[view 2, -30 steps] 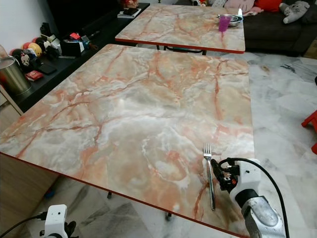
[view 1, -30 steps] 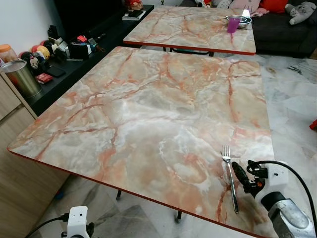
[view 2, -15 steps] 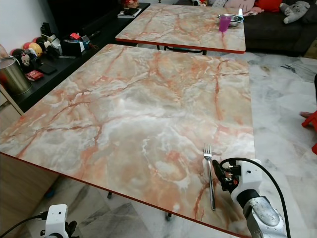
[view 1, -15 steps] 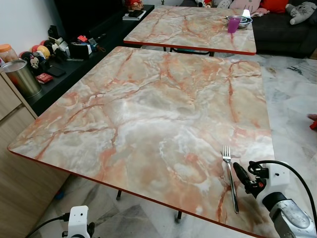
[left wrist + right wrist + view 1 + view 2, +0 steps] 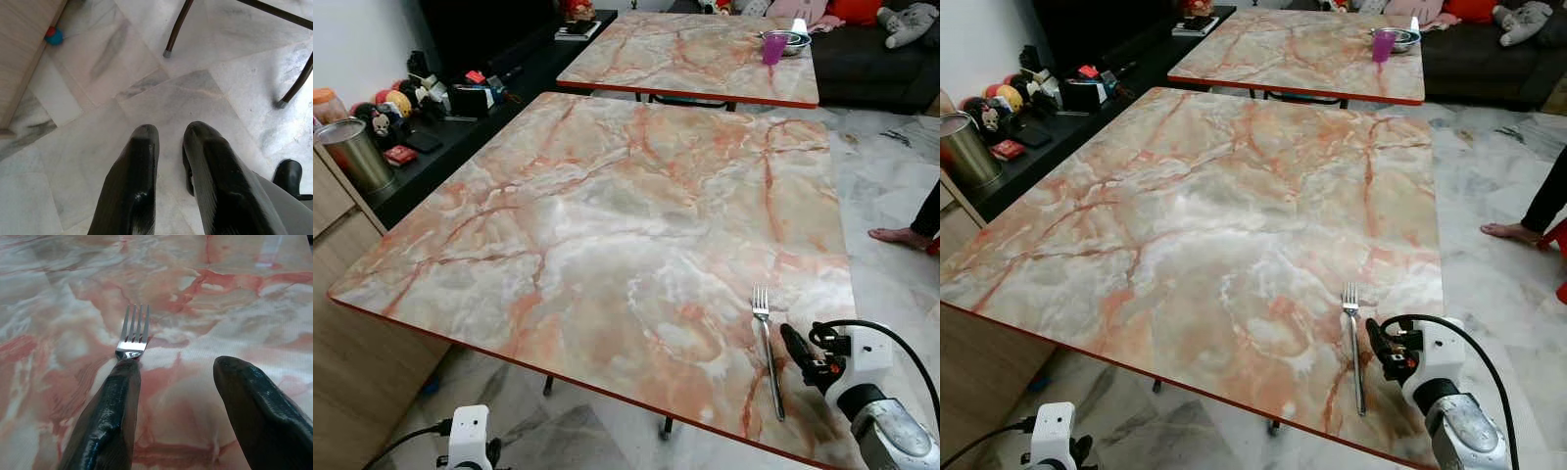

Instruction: Setting the table

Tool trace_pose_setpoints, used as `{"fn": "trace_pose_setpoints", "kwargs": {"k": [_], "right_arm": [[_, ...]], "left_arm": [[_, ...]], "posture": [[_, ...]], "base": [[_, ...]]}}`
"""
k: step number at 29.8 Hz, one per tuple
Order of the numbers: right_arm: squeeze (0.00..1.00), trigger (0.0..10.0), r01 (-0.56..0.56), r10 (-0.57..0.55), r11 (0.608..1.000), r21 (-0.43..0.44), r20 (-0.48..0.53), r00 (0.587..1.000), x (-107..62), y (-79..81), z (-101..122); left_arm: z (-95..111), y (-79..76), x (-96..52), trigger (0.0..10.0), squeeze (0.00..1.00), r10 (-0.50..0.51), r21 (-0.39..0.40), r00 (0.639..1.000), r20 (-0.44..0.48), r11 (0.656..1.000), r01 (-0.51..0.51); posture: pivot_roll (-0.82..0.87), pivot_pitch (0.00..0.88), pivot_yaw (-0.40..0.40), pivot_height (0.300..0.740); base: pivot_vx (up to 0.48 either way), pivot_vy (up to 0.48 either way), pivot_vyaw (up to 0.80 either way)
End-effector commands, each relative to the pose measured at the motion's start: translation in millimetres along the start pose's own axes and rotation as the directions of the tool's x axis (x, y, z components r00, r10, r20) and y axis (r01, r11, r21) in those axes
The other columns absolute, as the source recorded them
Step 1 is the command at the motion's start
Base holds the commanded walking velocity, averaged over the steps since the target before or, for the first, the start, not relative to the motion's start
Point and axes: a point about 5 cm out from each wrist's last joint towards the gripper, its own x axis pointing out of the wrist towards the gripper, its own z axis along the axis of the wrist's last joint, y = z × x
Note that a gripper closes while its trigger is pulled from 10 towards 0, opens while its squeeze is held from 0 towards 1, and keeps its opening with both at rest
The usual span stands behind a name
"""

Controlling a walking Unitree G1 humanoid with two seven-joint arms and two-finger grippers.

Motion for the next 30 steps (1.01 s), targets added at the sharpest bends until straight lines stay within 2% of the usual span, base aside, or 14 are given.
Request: {"fn": "trace_pose_setpoints", "kwargs": {"k": [1,10,18,24,30], "right_arm": [[0.0,10.0,0.003,-0.003,1.0,-0.004,0.025,1.0,-0.6,0.7,4],[0.0,10.0,0.005,-0.004,1.0,-0.004,0.034,0.999,0.5,2.4,6],[0.0,10.0,-0.017,0.017,1.0,-0.015,0.019,1.0,8.3,7.5,3],[0.0,10.0,-0.043,0.043,0.999,-0.019,0.02,0.999,10.8,12.7,3],[0.0,10.0,-0.092,0.093,0.995,-0.029,0.024,0.995,16.6,25.1,3]], "left_arm": [[0,-0.5,0.3,10.0,0.0,-0.003,0.016,1.0,-0.01,1.0,0.003],[1,-0.6,0.8,10.0,0.0,-0.006,0.021,1.0,-0.01,1.0,0.006],[-3,0.5,-0.7,10.0,0.0,0.002,0.017,1.0,-0.015,1.0,-0.002],[-5,0.1,-1.1,10.0,0.0,0.007,0.008,1.0,-0.017,1.0,-0.007],[-5,-0.3,-0.9,10.0,0.0,0.014,0.006,1.0,-0.017,1.0,-0.014]], "posture": [[-0.01,0.055,0.044,0.74],[-0.02,0.05,0.047,0.74],[0.0,0.044,0.022,0.74],[0.01,0.042,0.022,0.74],[0.02,0.037,0.018,0.74]], "base": [[0.0,0.0,0.0],[0.0,0.0,0.0],[0.0,0.0,0.0],[0.0,0.0,0.0],[0.0,0.0,0.0]]}}
